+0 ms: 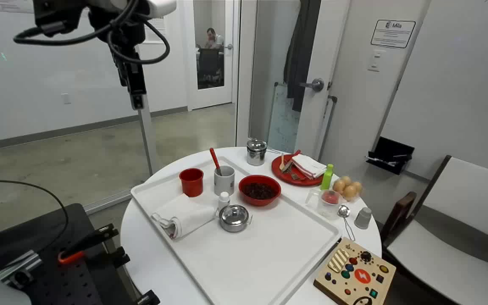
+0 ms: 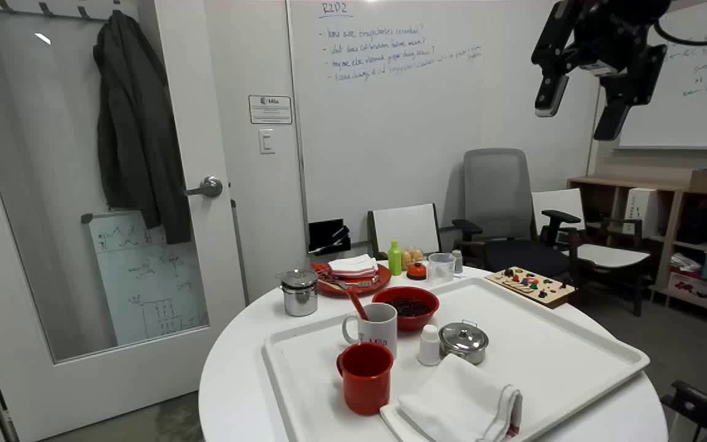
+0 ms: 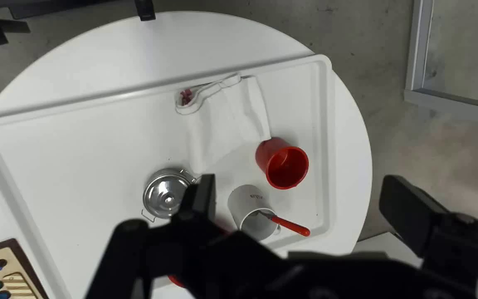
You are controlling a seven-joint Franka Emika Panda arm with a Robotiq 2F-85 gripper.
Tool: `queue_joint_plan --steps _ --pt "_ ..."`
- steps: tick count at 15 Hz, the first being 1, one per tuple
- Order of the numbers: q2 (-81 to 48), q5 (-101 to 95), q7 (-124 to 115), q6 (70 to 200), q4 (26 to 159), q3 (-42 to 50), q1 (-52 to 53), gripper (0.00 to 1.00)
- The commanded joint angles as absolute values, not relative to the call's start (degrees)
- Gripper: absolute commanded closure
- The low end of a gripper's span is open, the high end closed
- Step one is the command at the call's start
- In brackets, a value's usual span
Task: Put the white salt shaker inside the red mug
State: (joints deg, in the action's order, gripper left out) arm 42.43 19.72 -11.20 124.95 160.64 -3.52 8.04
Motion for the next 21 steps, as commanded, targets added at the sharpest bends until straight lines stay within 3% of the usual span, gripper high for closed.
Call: queue_joint_plan --steps 1,12,21 --pt "42.36 20.02 -10.94 124.57 160.55 -3.95 7.53 0.0" --pt "37.75 18.54 -10.19 126.1 158.16 -5.42 7.69 0.0" --pt "13.48 6.63 -13.34 139.94 147.98 -13.23 5.53 0.0"
